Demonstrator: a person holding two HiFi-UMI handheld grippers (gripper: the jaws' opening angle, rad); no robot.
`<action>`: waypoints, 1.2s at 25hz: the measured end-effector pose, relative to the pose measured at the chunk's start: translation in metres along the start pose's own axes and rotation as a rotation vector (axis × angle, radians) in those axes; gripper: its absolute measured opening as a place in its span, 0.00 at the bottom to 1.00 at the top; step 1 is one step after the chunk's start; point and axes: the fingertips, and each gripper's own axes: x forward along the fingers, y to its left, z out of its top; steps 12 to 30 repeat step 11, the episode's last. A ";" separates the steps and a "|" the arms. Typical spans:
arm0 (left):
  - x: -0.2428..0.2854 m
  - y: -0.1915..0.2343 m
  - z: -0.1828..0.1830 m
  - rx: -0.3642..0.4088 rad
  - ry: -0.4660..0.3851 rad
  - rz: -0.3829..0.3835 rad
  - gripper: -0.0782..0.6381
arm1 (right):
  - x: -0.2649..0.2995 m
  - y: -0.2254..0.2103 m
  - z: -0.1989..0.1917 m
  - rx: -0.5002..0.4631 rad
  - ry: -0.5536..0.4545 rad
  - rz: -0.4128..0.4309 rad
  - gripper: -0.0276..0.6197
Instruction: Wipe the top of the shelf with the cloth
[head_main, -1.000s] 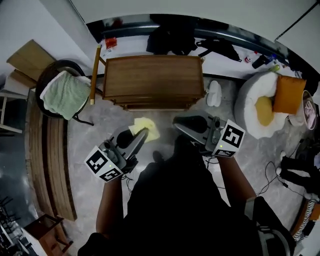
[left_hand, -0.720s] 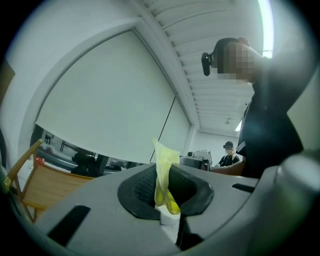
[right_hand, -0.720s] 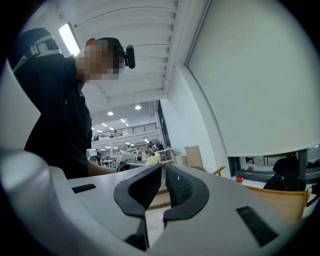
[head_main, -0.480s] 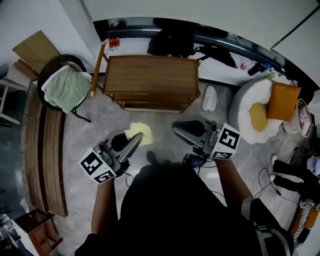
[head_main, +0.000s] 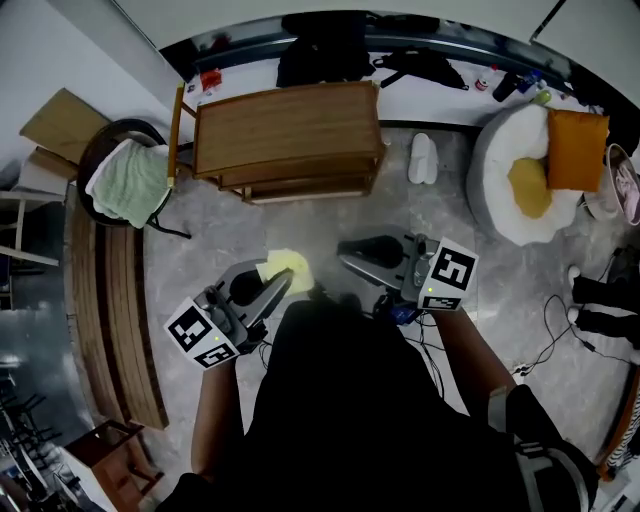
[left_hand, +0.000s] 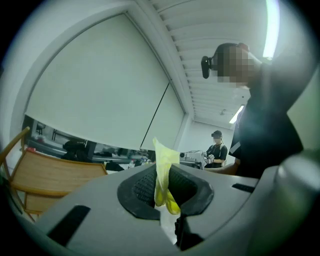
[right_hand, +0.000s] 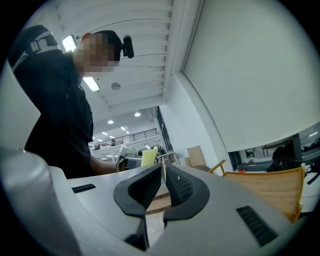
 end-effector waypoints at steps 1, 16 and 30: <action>0.002 -0.003 -0.004 -0.005 0.014 0.000 0.16 | -0.003 0.000 -0.001 0.000 -0.001 -0.009 0.10; 0.026 -0.007 -0.061 -0.021 0.174 0.025 0.16 | -0.013 0.001 -0.036 0.017 0.061 -0.109 0.10; 0.026 -0.007 -0.061 -0.021 0.174 0.025 0.16 | -0.013 0.001 -0.036 0.017 0.061 -0.109 0.10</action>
